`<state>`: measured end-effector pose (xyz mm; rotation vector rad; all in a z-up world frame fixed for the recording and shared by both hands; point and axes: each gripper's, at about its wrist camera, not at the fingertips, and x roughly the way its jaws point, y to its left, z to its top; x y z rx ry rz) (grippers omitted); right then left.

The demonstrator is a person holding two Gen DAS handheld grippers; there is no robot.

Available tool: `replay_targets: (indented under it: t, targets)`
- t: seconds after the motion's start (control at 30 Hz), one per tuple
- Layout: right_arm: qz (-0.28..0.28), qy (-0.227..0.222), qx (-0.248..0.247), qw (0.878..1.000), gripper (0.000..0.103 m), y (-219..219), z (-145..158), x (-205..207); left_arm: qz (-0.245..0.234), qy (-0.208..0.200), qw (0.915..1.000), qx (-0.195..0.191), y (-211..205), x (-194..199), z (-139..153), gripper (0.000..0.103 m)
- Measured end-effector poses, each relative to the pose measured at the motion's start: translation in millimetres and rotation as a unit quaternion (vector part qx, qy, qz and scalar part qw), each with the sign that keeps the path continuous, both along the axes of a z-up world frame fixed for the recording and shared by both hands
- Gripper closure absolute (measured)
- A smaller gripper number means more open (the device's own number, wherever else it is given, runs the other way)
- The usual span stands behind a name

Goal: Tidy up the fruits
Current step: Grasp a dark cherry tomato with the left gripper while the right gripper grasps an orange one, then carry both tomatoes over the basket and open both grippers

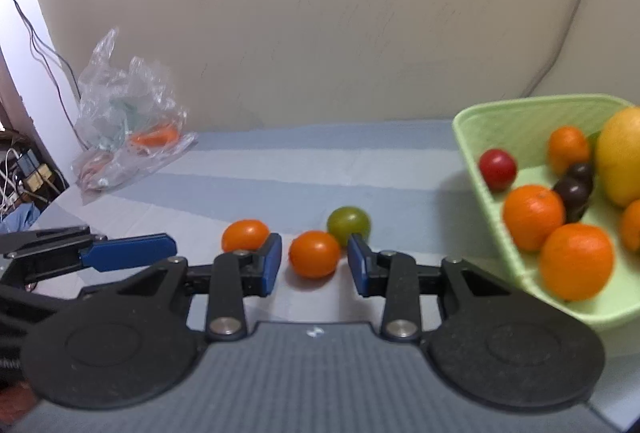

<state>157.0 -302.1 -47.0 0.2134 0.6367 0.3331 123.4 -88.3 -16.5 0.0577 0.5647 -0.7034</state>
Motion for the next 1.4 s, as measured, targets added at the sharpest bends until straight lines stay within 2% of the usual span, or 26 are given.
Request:
replay_targets:
  t: [0.1, 0.3, 0.57, 0.67, 0.77, 0.97, 1.13, 1.27, 1.4]
  targets:
    - [-0.002, 0.007, -0.001, 1.0, 0.071, 2.2, -3.7, 2.3, -0.011, -0.005, 0.9997, 0.023, -7.9, 3.0, -1.3, 0.059]
    - [-0.02, -0.015, 0.001, 1.0, 0.071, -11.4, 8.1, -17.0, -0.039, -0.037, 0.9954, 0.079, -24.7, 1.5, -7.6, 0.059]
    - [-0.022, -0.024, -0.001, 0.999, 0.071, -13.7, 4.0, -33.3, -0.045, -0.022, 0.9944, 0.093, -39.2, 16.1, -15.3, 0.06]
    - [-0.017, -0.025, -0.007, 1.0, 0.071, -9.2, 1.3, -31.7, -0.043, -0.018, 0.9941, 0.098, -42.5, 20.8, -16.6, 0.065]
    - [-0.016, -0.025, -0.006, 1.0, 0.071, -11.2, 1.2, -31.9, -0.033, -0.015, 0.9939, 0.105, -44.4, 23.3, -18.7, 0.079]
    - [-0.015, -0.06, -0.007, 0.998, 0.071, -16.3, 14.4, -46.5, -0.024, -0.011, 0.9964, 0.081, -37.0, 13.2, -8.8, 0.08]
    - [-0.041, -0.105, -0.009, 0.994, 0.071, -36.6, 30.6, -70.8, -0.045, -0.026, 0.998, 0.037, -43.9, -3.8, 21.9, 0.08]
    - [-0.094, -0.139, -0.032, 0.985, 0.071, -68.2, 41.9, -91.8, -0.072, -0.041, 0.9965, 0.011, -75.9, -6.7, 43.4, 0.08]
    - [-0.14, -0.136, -0.048, 0.98, 0.071, -98.6, 41.0, -97.0, -0.099, -0.034, 0.9945, -0.001, -118.0, 4.7, 47.7, 0.08]
